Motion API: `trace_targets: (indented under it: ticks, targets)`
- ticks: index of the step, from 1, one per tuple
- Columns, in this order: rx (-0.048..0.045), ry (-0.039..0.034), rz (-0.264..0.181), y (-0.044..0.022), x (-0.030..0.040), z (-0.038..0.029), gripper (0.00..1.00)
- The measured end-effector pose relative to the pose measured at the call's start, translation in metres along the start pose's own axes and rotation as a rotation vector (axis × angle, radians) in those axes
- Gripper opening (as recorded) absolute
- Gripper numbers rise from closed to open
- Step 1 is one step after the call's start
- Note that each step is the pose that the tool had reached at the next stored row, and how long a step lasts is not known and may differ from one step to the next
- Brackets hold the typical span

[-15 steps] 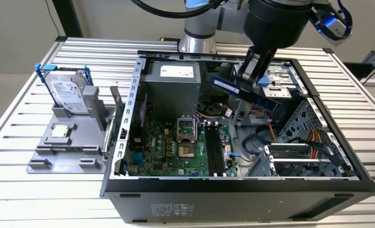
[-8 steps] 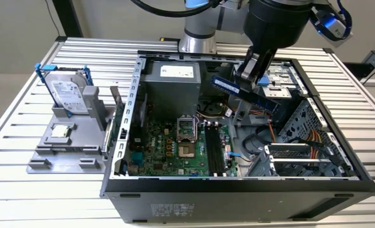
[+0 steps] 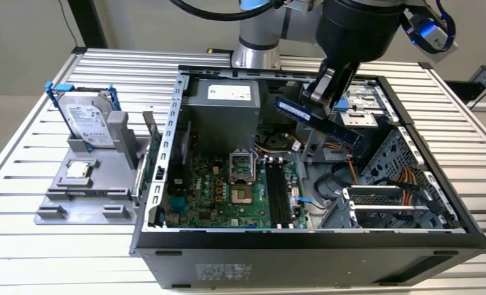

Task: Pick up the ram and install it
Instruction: 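Insert the ram into the slot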

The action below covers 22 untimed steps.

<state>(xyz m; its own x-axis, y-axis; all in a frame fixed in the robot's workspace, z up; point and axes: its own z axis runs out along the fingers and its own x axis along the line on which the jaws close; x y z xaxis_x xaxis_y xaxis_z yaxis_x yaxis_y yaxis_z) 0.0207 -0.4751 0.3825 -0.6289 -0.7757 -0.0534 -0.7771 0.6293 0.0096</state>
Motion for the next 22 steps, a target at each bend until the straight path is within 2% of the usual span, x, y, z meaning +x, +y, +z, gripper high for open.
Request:
trace_targets:
  ticks: [22]
  targets:
    - [0.0099,0.0022,0.143,0.0002,-0.0003,0.0001,0.0]
